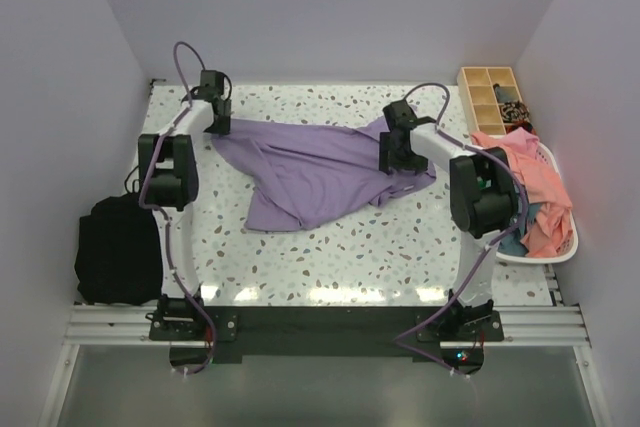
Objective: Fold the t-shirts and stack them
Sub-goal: Flatten out the tshirt
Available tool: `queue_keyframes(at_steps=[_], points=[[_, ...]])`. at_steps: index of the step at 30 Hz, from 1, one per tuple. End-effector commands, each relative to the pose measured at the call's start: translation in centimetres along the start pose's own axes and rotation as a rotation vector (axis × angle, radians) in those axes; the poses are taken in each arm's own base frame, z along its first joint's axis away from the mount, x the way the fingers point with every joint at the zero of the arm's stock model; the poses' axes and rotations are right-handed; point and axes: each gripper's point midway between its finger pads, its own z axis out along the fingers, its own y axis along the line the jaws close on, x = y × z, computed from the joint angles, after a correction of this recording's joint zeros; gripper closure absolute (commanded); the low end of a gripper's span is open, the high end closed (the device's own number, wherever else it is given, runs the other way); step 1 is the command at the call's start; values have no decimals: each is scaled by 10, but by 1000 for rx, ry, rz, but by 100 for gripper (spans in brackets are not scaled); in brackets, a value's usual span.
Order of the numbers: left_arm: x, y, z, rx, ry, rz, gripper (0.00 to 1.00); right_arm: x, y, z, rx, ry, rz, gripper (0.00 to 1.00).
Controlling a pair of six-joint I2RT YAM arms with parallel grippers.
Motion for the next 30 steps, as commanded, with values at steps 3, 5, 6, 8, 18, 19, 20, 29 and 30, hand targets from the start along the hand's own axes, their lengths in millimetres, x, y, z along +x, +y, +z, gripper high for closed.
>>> queue_keyframes(at_steps=[3,5,6,8,18,19,20,29,30], points=[[-58,51,-92,-136,-281,-134,35,-49,-7,-65,-114,-240,41,21],[-65,29,-126,-7,-336,-163,35,-54,-6,-88,-157,-281,64,21],[-65,3,-136,137,-344,-159,35,-53,-6,-95,-176,-287,68,21],[-59,-34,-166,334,-362,-219,36,-44,1,-103,-235,-263,81,20],[65,-152,-207,555,-195,-185,36,-7,1,-127,-326,-213,105,21],[86,-164,-210,556,-157,-175,36,-5,0,-130,-327,-214,107,21],[94,-168,-212,554,-150,-175,36,-3,0,-130,-326,-212,103,21],[160,-207,-233,568,-61,-265,36,13,-5,-126,-315,-182,99,21],[164,-207,-235,567,-53,-269,36,13,-5,-126,-313,-181,97,21]])
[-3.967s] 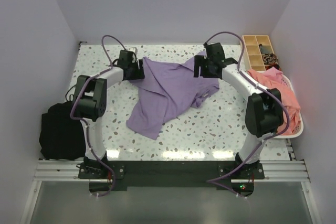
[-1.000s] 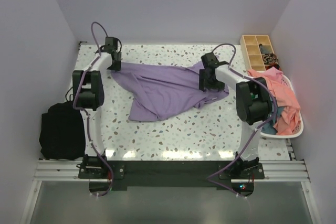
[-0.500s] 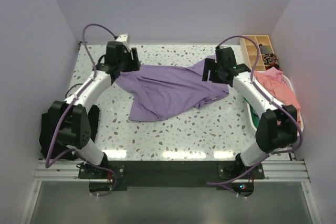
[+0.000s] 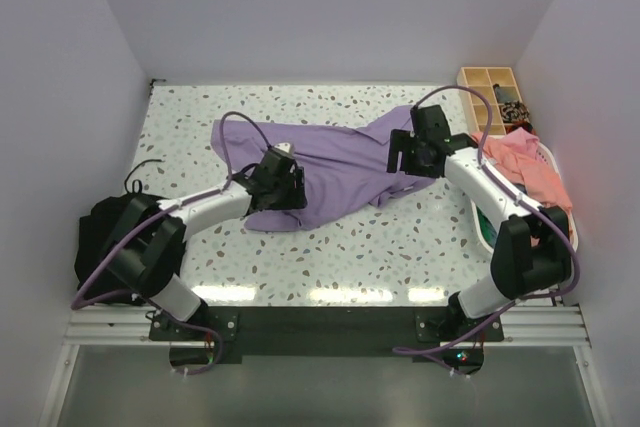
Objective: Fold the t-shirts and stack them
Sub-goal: Flatten out the tshirt
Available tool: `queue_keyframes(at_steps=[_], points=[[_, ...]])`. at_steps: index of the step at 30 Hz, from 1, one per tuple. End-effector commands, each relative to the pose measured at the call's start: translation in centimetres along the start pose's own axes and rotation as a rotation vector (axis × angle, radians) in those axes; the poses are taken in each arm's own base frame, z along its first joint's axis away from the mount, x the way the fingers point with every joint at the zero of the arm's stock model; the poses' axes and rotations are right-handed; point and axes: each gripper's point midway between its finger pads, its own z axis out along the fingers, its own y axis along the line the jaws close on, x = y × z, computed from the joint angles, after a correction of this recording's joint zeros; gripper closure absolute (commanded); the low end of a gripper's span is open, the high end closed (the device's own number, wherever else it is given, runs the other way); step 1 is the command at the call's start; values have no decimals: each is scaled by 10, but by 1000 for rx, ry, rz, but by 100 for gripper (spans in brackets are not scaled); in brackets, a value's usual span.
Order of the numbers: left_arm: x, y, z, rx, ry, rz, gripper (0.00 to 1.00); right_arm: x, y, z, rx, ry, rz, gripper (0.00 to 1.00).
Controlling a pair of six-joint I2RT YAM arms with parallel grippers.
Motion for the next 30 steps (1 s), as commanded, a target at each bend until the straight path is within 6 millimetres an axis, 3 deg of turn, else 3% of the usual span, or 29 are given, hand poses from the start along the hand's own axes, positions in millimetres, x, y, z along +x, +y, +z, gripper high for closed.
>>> queue_keyframes(at_steps=[1,11,15,25,28,29,30], points=[[-13,-15,-19,18,-99,-134,36,-4,3,-13,-23,-23,8,21],[12,-16,-47,25,-105,-209,35,5,1,-7,-18,3,3,21],[27,-7,-36,-22,-76,-205,35,5,1,-7,-19,5,4,21],[27,-8,-8,-57,-71,-165,37,7,-4,-8,3,3,-10,21],[21,-4,-5,-83,-92,-140,49,11,-1,-7,-21,20,-20,21],[15,-1,-7,-106,-115,-129,58,16,2,-5,-41,34,-20,22],[6,-2,-12,-116,-129,-97,76,16,5,-4,-62,32,-24,22]])
